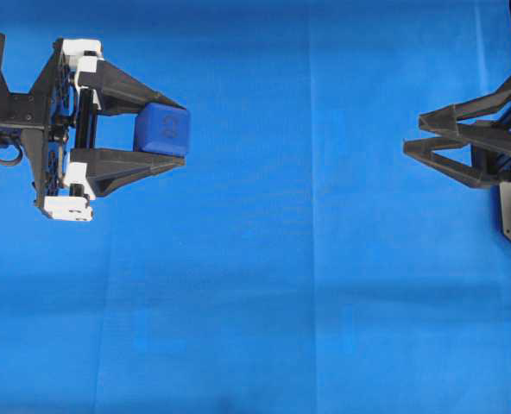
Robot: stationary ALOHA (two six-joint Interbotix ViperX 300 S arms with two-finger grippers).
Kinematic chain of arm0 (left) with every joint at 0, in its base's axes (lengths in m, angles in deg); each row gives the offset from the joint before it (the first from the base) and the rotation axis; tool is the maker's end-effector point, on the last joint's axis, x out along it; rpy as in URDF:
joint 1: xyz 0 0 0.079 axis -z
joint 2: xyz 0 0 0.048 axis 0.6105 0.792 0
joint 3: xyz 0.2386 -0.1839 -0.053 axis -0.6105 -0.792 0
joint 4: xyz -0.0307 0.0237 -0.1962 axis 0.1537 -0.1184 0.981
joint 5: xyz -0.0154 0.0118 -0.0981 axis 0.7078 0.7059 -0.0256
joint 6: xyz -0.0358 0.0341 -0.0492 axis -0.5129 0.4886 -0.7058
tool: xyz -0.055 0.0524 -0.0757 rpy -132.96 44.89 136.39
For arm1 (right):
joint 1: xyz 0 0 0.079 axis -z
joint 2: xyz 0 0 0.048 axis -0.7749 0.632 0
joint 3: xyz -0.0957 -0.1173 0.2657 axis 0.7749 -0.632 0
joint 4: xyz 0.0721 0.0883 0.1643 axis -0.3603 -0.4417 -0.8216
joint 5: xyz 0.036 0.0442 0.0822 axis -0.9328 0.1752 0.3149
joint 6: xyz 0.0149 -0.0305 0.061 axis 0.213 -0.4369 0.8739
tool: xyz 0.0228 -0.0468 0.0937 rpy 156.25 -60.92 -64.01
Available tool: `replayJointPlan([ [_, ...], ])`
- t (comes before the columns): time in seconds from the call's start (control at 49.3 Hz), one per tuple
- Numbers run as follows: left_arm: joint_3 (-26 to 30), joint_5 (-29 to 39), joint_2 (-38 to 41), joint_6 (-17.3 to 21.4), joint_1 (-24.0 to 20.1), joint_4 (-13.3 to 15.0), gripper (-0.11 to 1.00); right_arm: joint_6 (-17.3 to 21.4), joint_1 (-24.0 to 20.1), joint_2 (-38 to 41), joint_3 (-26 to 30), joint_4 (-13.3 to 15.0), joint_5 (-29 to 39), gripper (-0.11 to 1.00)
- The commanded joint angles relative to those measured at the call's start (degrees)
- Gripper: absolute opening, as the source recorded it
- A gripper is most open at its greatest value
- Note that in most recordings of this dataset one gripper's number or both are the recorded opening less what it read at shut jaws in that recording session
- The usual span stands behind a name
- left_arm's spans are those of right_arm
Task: Handover the blue block to the right arm after grasping it with the left arm, then place it in the designated position.
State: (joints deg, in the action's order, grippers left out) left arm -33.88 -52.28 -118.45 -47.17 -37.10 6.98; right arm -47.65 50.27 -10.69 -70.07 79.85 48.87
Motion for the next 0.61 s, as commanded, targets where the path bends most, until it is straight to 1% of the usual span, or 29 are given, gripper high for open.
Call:
replayJointPlan([
  [0.0,0.62,-0.26,-1.85,-0.09,0.18,0.09,0.48,0.18,-0.09,0.09,1.58,-0.09,-0.18,0.94],
  [0.588,0.62,-0.26,-1.85,-0.09,0.35,0.09,0.48,0.18,-0.44,0.09,1.58,-0.09,-0.44,0.94],
])
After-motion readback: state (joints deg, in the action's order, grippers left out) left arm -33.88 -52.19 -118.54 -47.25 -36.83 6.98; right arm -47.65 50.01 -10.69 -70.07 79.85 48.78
